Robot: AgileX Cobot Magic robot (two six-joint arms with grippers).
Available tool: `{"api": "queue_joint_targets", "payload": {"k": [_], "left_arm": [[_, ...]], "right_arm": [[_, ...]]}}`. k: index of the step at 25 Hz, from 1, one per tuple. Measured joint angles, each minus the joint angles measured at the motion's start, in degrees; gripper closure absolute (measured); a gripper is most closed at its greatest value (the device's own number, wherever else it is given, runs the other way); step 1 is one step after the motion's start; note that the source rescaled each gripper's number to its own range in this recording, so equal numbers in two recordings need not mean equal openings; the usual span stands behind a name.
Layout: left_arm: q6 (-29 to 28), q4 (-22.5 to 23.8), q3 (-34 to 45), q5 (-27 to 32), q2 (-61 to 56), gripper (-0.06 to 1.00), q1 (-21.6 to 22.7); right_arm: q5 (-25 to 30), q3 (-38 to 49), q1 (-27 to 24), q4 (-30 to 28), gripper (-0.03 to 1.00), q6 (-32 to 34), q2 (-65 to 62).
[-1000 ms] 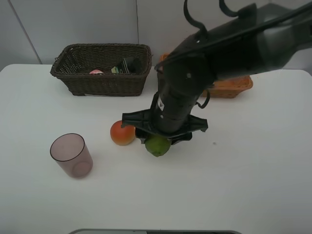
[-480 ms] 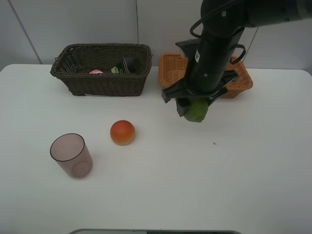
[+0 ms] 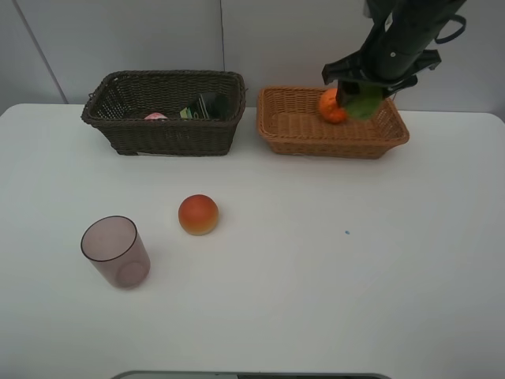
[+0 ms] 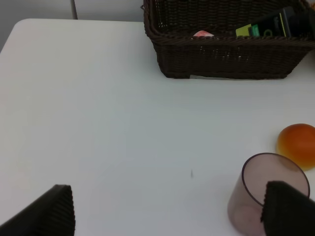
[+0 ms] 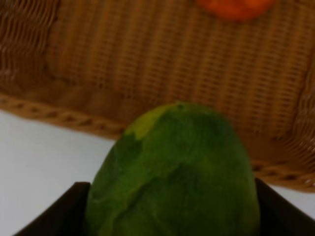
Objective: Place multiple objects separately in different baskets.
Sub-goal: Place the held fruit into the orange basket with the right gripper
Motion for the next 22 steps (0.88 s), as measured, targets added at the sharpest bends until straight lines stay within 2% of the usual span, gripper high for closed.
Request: {"api": "queue_joint_targets", "payload": {"k": [9,16,22], "left_arm": [[0.0,0.0,0.0,0.0,0.0,-0.04,0.0],[0.0,0.0,0.0,0.0,0.0,-0.04,0.0],[0.0,0.0,0.0,0.0,0.0,-0.04,0.0]], "right_arm": [[-11.3,-0.5,-7.4,-1.7,0.51,0.0,5.8],[-20.1,-0.5,-8.6,-1.7,0.51,0.0,11.8],[-23.9,-0.5,-8.6,-1.8,0.51,0.0,14.9]]}}
